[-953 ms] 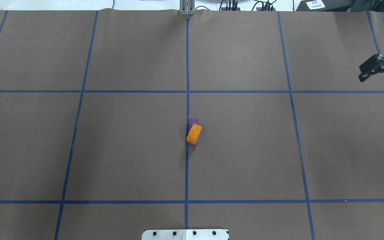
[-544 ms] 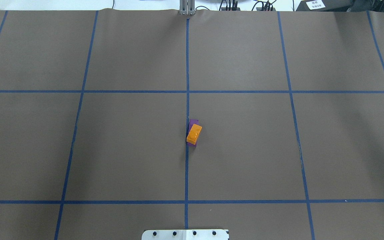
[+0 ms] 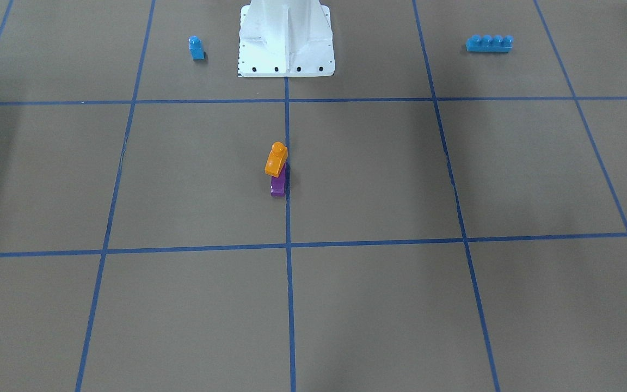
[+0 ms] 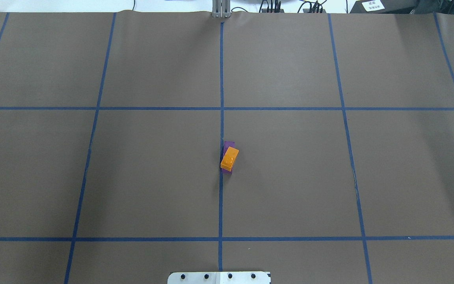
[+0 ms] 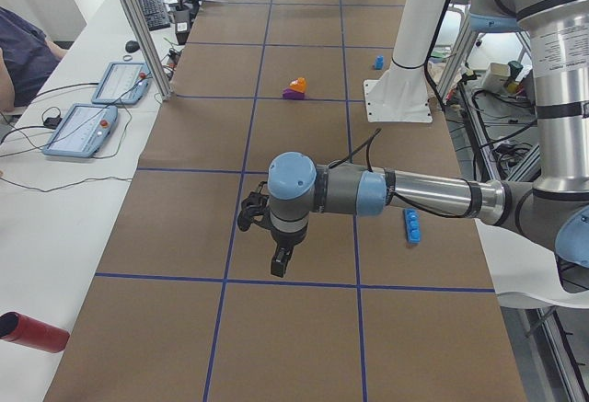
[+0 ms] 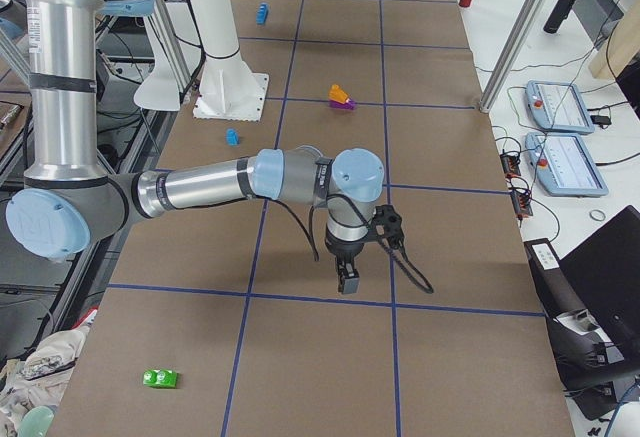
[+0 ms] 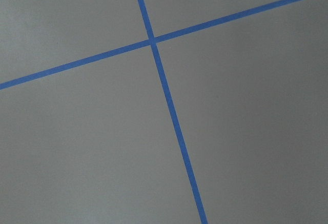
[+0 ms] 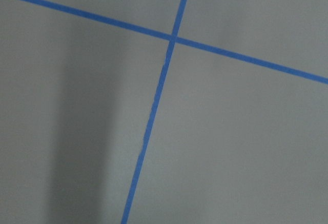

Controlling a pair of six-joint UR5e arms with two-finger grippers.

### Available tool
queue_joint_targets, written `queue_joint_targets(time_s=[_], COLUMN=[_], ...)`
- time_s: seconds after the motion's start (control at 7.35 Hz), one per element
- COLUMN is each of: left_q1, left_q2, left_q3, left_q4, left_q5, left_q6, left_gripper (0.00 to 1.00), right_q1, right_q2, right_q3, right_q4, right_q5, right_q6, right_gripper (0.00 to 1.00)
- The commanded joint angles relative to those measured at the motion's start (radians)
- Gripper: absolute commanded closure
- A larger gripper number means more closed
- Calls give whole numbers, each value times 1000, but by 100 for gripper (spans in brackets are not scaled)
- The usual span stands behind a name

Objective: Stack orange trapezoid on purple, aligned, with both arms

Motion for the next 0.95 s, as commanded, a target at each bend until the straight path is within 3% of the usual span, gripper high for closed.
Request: queue_joint_targets(time_s=[0.0,0.54,0.82], left_q1=[-9,-9,-9], left_q2=[1,1,10], left_q3=[8,-1,1], left_q4=[-1,-1,-3], left_q5=[-5,-5,-5], left_q6=[-3,1,7], left_gripper=[0,0,0], right_q1=[4,-77,-86], right_q2=[-38,-41,-44], right_q3=[-1,-10,-10], right_q4=[72,190,192], right_q5=[14,11,11], right_q6=[87,225,226], right_gripper=[0,0,0])
